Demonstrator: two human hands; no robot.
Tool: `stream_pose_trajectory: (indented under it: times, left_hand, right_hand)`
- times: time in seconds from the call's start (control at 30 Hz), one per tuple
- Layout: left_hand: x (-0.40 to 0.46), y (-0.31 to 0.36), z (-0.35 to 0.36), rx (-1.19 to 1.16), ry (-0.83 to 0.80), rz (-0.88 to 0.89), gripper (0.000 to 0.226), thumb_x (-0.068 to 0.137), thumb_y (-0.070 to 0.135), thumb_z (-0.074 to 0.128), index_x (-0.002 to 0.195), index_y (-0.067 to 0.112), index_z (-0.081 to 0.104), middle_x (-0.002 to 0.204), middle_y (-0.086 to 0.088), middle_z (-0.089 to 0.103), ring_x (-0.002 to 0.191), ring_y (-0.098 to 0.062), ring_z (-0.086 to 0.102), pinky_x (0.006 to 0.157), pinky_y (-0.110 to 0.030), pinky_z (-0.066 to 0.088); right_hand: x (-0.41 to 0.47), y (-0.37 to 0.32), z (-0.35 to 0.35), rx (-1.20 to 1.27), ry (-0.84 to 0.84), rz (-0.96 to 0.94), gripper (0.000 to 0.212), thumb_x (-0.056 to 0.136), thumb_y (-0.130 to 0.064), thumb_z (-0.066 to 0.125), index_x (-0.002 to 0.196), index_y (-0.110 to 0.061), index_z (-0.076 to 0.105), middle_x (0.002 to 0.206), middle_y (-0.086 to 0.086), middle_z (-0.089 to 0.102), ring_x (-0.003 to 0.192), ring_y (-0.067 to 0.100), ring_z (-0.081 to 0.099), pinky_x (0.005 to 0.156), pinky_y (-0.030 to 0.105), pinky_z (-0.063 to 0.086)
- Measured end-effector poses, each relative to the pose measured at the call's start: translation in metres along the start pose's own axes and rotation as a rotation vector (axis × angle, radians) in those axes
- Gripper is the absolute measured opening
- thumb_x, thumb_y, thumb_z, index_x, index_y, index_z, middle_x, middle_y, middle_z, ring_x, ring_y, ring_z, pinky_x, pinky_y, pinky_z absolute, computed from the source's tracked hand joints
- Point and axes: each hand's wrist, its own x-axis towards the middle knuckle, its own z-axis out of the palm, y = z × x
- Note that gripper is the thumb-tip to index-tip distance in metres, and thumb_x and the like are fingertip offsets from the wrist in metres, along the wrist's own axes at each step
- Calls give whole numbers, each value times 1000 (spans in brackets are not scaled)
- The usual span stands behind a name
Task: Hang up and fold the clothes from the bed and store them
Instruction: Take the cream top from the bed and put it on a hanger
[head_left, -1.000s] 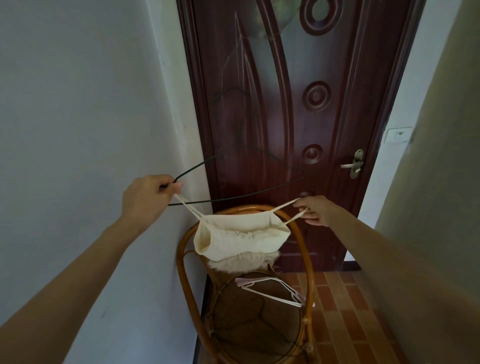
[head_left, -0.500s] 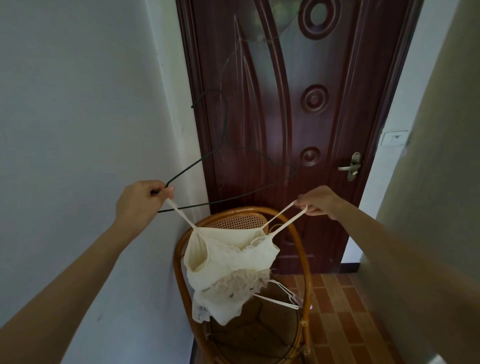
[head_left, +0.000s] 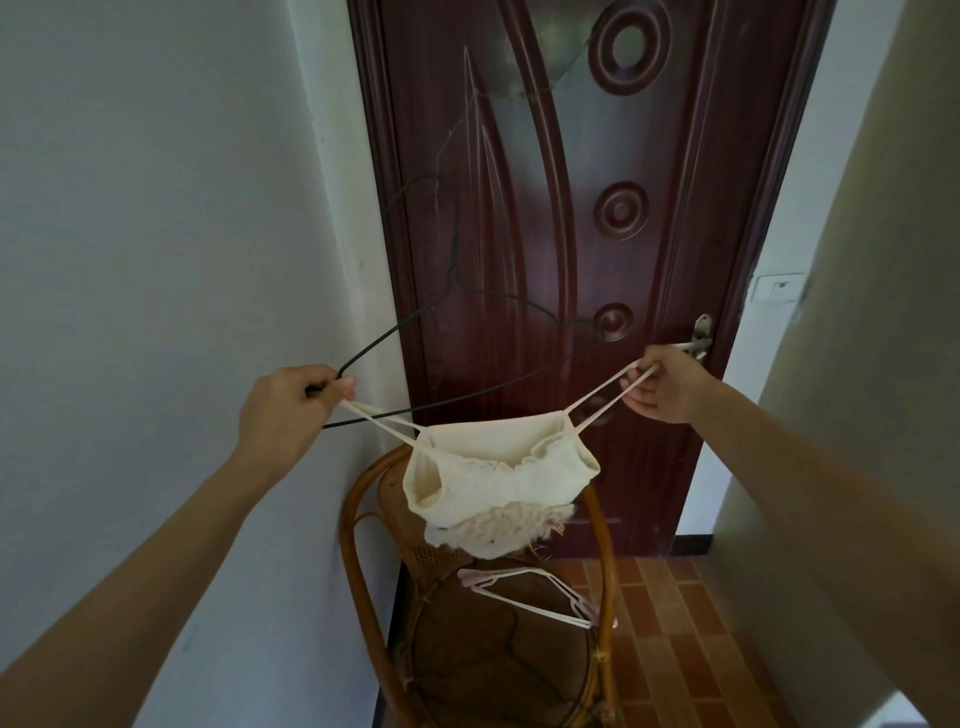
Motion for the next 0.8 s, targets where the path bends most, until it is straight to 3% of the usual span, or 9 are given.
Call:
stream_pose_trajectory:
  times: [0.13, 0.27, 0.47, 0.8]
  left_hand:
    - [0, 0, 3, -34, -8, 10, 23, 94, 26, 62, 76, 19, 73, 44, 4, 37, 48, -19, 34, 55, -29, 28]
    - [0, 3, 6, -59, -26, 35, 23, 94, 25, 62, 73, 24, 71, 39, 9, 39, 47, -19, 33, 54, -29, 27]
    - [-3, 5, 8, -38, -48, 51, 26, 93, 27, 63, 67, 32, 67, 40, 9, 39, 46, -14, 33, 53, -29, 26]
    - [-5, 12, 15, 46, -79, 105, 30, 93, 29, 63, 64, 35, 64, 46, 2, 41, 47, -16, 39, 51, -27, 27]
  right_hand:
    - [-7, -8, -2, 104, -70, -6, 23, 87, -11, 47, 64, -15, 46, 50, -4, 54, 58, 9, 57, 79, 25, 50]
    - [-10, -15, -3, 80, -77, -21, 25, 91, -16, 57, 66, -14, 52, 58, -3, 59, 64, 7, 59, 75, 25, 52]
    - [-15, -26, -6, -14, -64, -82, 18, 91, -15, 63, 73, -14, 60, 48, -6, 57, 47, 2, 58, 55, 18, 57]
    - [-35, -57, -2, -150, -142, -128, 10, 95, -12, 61, 87, -9, 63, 60, -4, 69, 53, 3, 66, 59, 22, 60]
